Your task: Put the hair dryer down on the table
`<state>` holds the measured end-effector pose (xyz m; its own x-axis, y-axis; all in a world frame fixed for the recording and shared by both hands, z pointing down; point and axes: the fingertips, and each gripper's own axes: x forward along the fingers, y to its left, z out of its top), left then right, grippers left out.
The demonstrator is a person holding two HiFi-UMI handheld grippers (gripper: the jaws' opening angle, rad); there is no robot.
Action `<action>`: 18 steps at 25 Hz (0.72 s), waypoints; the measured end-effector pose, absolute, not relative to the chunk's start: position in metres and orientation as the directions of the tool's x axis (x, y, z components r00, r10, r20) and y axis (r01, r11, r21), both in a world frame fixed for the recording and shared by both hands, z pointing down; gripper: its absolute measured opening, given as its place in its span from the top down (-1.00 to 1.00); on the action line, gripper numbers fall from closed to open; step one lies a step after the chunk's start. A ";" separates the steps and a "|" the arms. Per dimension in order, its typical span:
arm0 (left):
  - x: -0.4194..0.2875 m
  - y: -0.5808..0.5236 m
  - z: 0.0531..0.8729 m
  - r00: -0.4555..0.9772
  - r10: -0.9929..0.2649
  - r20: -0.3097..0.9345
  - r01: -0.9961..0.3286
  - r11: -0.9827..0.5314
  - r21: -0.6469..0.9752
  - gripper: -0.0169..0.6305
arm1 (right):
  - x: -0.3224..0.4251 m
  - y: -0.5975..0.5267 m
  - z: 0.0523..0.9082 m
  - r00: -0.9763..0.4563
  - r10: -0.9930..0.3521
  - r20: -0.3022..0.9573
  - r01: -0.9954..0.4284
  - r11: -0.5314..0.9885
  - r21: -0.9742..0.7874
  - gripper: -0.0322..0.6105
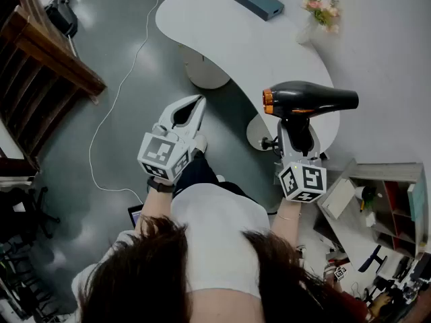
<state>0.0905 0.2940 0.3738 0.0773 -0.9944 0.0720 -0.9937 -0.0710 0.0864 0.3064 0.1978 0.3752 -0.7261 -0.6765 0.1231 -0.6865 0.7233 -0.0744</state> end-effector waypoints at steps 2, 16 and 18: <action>0.096 0.298 0.375 0.070 -0.995 0.076 -0.995 -0.063 0.083 0.77 | 0.313 0.200 0.377 -0.731 -0.672 0.120 -0.683 0.724 -0.098 0.20; 0.072 0.292 0.383 0.036 -0.994 0.100 -0.996 -0.027 0.083 0.77 | 0.295 0.187 0.386 -0.753 -0.647 0.121 -0.658 0.738 -0.147 0.20; 0.063 0.282 0.384 0.044 -0.994 0.098 -0.996 -0.035 0.087 0.77 | 0.285 0.178 0.386 -0.751 -0.649 0.123 -0.661 0.737 -0.145 0.20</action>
